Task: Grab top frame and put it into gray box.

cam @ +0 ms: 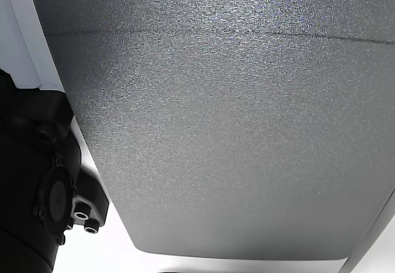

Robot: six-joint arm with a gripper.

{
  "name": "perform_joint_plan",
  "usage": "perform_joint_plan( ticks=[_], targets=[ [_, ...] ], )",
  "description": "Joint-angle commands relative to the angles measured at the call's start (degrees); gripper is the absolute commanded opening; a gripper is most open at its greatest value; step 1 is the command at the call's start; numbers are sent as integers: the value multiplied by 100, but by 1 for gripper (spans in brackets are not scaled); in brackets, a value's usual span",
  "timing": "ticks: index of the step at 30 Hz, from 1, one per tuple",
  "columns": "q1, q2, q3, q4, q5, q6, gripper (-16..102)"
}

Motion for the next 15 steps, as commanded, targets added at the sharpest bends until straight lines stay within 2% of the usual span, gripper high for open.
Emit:
perform_joint_plan(
  ticks=[1,6,12,15],
  targets=[
    [-44,202,-510,-9,325,-176,100],
    [-44,264,-1099,-123,879,-861,100],
    [-105,844,-1081,-475,1749,-3428,100],
    [-308,1318,-870,-624,1951,-4887,100]
  ],
)
